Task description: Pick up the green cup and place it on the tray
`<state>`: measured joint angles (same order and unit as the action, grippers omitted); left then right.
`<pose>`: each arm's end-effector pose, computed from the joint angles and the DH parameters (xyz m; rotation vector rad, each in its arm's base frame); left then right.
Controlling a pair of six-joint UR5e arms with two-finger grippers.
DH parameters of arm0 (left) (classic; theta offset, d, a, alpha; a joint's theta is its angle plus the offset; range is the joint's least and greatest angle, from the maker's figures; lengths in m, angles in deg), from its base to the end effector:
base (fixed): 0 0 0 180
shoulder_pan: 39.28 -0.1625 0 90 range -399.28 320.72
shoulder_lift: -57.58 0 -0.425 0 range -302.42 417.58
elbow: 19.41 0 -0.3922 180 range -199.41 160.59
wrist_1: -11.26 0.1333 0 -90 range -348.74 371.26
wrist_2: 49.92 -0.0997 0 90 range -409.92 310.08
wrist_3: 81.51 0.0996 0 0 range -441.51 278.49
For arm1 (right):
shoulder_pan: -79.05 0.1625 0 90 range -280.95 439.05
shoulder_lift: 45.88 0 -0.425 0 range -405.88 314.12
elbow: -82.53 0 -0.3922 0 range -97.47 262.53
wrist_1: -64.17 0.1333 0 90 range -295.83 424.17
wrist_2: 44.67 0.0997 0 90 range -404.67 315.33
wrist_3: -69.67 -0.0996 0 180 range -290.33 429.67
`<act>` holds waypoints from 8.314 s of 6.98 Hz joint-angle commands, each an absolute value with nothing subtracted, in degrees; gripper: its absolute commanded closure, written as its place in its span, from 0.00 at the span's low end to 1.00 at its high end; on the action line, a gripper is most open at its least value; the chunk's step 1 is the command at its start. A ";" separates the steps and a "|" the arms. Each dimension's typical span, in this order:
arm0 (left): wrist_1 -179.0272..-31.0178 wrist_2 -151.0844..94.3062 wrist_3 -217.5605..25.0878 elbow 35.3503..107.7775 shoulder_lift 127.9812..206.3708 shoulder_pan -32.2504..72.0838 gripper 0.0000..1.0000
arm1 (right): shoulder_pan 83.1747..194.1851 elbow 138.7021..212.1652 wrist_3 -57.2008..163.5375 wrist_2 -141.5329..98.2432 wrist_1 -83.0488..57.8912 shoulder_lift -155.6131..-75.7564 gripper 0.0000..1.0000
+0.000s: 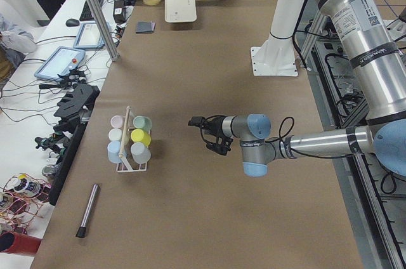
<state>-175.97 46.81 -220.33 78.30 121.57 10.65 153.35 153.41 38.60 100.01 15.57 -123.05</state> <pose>0.1015 -0.3096 0.5888 -0.0935 1.5156 -1.3383 -0.1120 -0.5906 0.6096 0.1515 -1.0676 -0.0505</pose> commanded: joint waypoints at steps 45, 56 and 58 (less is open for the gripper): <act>-108.43 -3.60 -18.52 71.04 159.17 -2.80 0.02 | 175.20 181.57 77.49 91.02 -18.14 -147.05 0.00; -118.65 -3.69 -16.73 61.02 161.20 -0.52 0.03 | 169.58 185.36 69.49 86.29 -27.77 -141.15 0.00; -118.65 -3.69 -16.73 59.87 162.08 -0.26 0.03 | 169.66 185.45 69.32 86.38 -27.85 -141.59 0.00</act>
<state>-118.64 -3.69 -16.73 60.43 161.57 -0.49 169.71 185.37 69.41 86.60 -27.86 -141.36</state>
